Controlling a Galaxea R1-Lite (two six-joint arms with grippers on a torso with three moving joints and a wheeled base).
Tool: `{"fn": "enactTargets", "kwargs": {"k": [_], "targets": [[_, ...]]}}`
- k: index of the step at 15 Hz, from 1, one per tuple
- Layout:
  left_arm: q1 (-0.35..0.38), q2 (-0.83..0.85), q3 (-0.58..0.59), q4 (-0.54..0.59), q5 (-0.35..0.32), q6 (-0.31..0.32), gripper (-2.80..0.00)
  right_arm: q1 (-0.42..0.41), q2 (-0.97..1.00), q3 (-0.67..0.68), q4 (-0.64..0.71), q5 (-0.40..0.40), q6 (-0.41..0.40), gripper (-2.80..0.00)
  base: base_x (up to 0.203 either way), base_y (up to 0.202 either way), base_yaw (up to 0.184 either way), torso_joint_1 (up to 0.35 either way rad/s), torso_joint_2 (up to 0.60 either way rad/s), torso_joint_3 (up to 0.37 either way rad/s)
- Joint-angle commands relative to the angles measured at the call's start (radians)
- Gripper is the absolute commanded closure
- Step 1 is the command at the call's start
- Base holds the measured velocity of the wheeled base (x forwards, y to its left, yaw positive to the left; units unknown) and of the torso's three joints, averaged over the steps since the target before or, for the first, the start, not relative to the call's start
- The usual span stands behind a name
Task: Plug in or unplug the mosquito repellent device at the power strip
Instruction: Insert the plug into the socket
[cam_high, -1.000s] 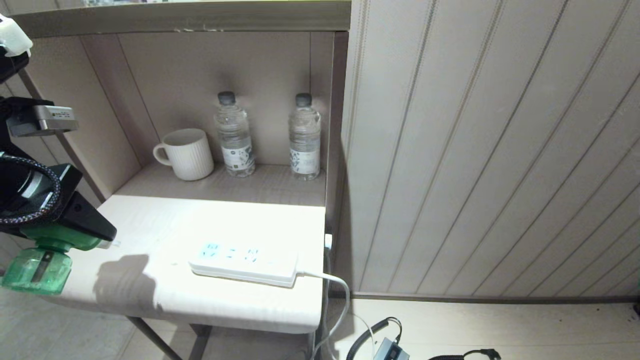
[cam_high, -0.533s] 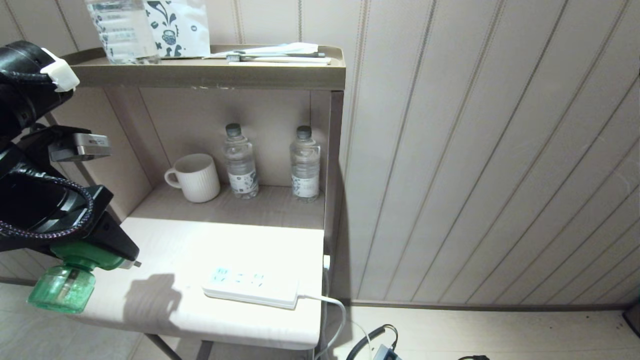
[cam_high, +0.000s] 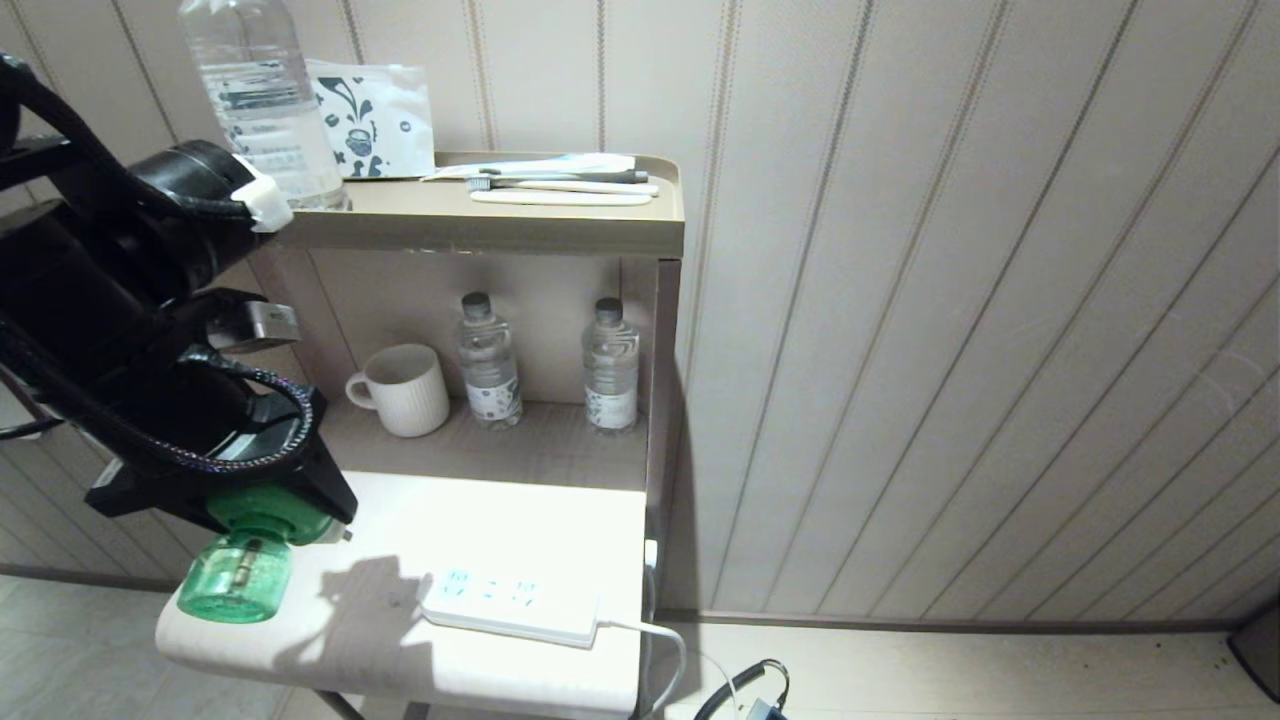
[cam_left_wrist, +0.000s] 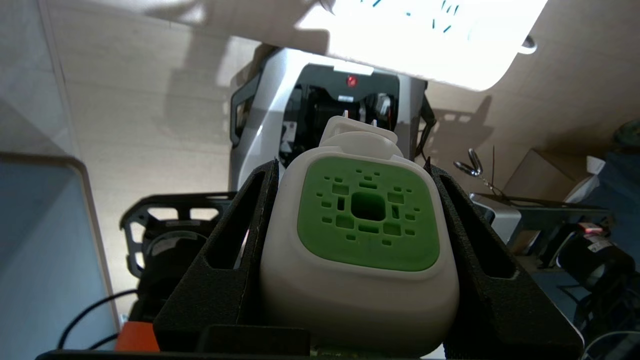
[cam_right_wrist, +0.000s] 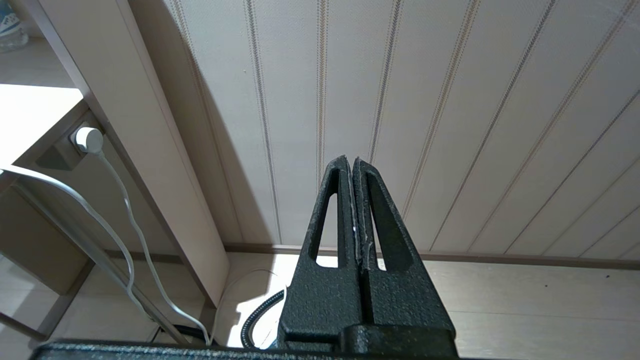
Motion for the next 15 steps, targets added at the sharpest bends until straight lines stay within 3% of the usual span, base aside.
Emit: {"fn": "enactTargets", "kwargs": {"k": [1,4,9,15], "targets": [[-0.034,0.045,0.024,-0.01,0.012,-0.018,0.0,0.0,0.0,0.0,0.0,0.0,0.0,0.0,0.0,0.0,0.0,0.025,-0.04,-0.03],[-0.049,0.1,0.017,-0.028,0.036,-0.07,0.0,0.0,0.0,0.0,0.0,0.0,-0.001,0.0,0.0,0.0,0.0,0.0,0.0,0.0],[-0.061,0.201,-0.009,-0.03,0.039,-0.103,0.0,0.0,0.0,0.0,0.0,0.0,0.0,0.0,0.0,0.0,0.0,0.0,0.0,0.0],[-0.168,0.312,-0.045,-0.072,0.12,-0.162,0.0,0.0,0.0,0.0,0.0,0.0,-0.001,0.0,0.0,0.0,0.0,0.0,0.0,0.0]]}}
